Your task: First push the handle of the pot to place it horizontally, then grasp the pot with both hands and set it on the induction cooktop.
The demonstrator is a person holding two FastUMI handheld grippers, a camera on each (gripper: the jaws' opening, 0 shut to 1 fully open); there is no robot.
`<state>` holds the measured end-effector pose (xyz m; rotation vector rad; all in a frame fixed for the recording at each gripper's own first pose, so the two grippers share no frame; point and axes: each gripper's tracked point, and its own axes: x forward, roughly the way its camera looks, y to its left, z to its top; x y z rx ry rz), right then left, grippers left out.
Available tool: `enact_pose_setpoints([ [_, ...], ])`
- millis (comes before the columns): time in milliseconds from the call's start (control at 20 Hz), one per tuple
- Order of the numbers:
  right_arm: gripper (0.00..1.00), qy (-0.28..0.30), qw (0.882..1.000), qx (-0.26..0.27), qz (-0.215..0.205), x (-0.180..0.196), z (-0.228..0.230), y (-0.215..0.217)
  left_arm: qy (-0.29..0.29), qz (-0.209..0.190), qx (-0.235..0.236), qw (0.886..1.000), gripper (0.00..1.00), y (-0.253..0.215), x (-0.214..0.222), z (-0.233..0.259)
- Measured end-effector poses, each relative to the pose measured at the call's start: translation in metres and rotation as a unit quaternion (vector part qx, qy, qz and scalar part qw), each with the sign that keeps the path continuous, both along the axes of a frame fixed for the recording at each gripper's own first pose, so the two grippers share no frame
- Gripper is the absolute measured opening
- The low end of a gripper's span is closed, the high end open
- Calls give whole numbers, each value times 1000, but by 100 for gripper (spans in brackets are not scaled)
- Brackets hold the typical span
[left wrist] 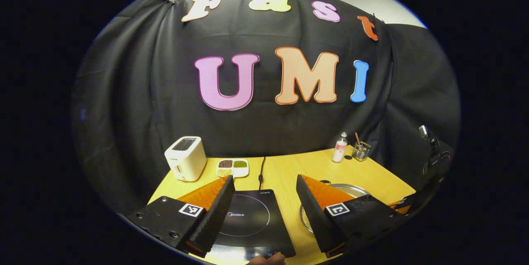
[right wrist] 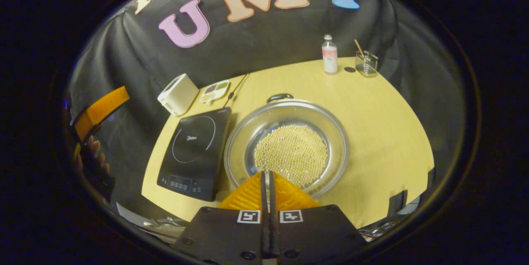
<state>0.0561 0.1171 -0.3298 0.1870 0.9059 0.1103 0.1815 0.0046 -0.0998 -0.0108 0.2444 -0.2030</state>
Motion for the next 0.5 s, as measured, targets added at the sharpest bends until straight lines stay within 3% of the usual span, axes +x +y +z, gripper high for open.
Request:
enact_pose_setpoints([
  [250, 0, 55, 998, -16, -12, -21, -38, 13, 42, -29, -14, 999, 92, 6, 12, -29],
  [500, 3, 106, 994, 7, -22, -34, -66, 34, 88, -43, -22, 995, 94, 13, 19, -59],
])
